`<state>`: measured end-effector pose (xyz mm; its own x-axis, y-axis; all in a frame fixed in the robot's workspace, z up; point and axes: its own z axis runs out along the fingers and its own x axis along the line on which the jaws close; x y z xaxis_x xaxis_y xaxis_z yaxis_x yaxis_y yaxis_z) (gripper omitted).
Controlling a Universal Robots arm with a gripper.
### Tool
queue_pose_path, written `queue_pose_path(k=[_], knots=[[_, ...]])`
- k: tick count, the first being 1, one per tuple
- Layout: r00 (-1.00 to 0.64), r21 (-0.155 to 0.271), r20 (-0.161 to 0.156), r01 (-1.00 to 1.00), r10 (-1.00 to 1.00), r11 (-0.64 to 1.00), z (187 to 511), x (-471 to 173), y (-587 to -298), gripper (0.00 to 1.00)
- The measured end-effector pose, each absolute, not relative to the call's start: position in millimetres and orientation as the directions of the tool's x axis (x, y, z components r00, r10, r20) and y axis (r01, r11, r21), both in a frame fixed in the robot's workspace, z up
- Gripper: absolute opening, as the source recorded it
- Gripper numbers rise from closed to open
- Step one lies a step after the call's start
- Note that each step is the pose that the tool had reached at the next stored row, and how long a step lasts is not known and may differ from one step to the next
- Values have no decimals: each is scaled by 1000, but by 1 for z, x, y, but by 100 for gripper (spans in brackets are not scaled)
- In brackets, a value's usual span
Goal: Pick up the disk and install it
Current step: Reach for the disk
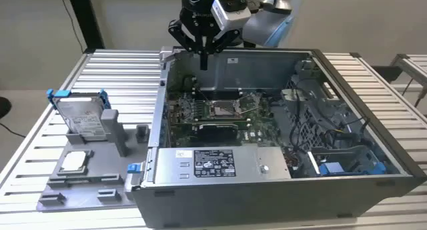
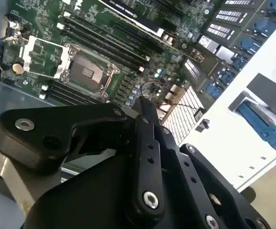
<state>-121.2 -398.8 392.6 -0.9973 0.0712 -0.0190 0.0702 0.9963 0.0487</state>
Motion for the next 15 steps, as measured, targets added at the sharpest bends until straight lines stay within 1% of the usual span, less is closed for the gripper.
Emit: queue_pose_path(k=[15], knots=[[-997,49,-19,70,71,996,393,-123,-399,0]])
